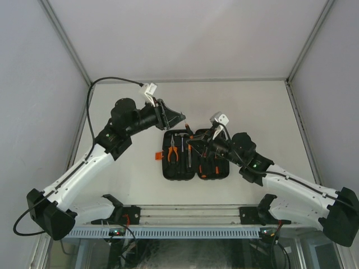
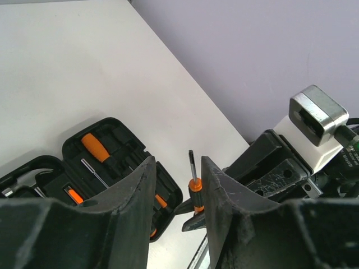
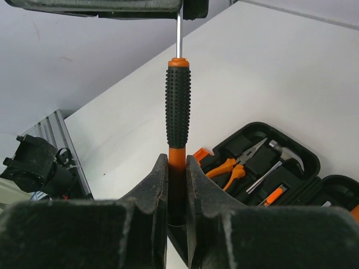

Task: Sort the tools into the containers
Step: Pick up the screwdriver from the center of the board.

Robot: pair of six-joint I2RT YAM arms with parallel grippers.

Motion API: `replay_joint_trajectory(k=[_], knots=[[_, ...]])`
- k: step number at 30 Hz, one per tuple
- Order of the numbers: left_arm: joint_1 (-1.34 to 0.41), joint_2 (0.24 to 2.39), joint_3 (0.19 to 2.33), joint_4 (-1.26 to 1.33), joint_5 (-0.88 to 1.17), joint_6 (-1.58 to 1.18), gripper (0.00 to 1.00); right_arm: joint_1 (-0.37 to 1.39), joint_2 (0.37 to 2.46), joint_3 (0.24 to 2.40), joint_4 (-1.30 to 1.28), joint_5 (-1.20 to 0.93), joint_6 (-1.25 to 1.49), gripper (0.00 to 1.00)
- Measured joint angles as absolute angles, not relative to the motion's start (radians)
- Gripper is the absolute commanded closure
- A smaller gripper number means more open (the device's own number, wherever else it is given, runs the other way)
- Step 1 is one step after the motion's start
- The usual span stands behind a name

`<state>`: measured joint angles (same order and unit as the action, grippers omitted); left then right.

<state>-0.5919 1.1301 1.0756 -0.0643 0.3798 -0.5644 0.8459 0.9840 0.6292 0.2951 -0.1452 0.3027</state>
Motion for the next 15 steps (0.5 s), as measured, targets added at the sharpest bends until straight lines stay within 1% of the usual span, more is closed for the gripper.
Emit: replay_joint_trajectory(k=[3,5,10,12,13,15], knots=[[-0.592,1.135,1.076,-0.053,0.397,-0.571,0.63,0.846,1.003,0.647,0.293,-0.156,0.313,1.0],[-0.592,1.136,1.076,-0.042,0.404,-0.577,0.69,0.846,1.017,0.657,0.292,-0.163,0.318,1.0],[-0.592,1.141,1.076,-0.029,0.418,-0.591,0.92,0.846,1.031,0.664,0.288,-0.17,0.331,1.0],[-0.591,1.144,1.076,-0.027,0.419,-0.594,0.99,0.846,1.031,0.664,0.289,-0.171,0.333,0.96],[-0.591,1.145,1.076,-0.025,0.421,-0.597,1.0,0.846,1.031,0.664,0.289,-0.17,0.333,0.92],[-0.591,1.146,1.076,-0.023,0.424,-0.604,1.0,0.846,1.031,0.664,0.288,-0.168,0.333,0.82]])
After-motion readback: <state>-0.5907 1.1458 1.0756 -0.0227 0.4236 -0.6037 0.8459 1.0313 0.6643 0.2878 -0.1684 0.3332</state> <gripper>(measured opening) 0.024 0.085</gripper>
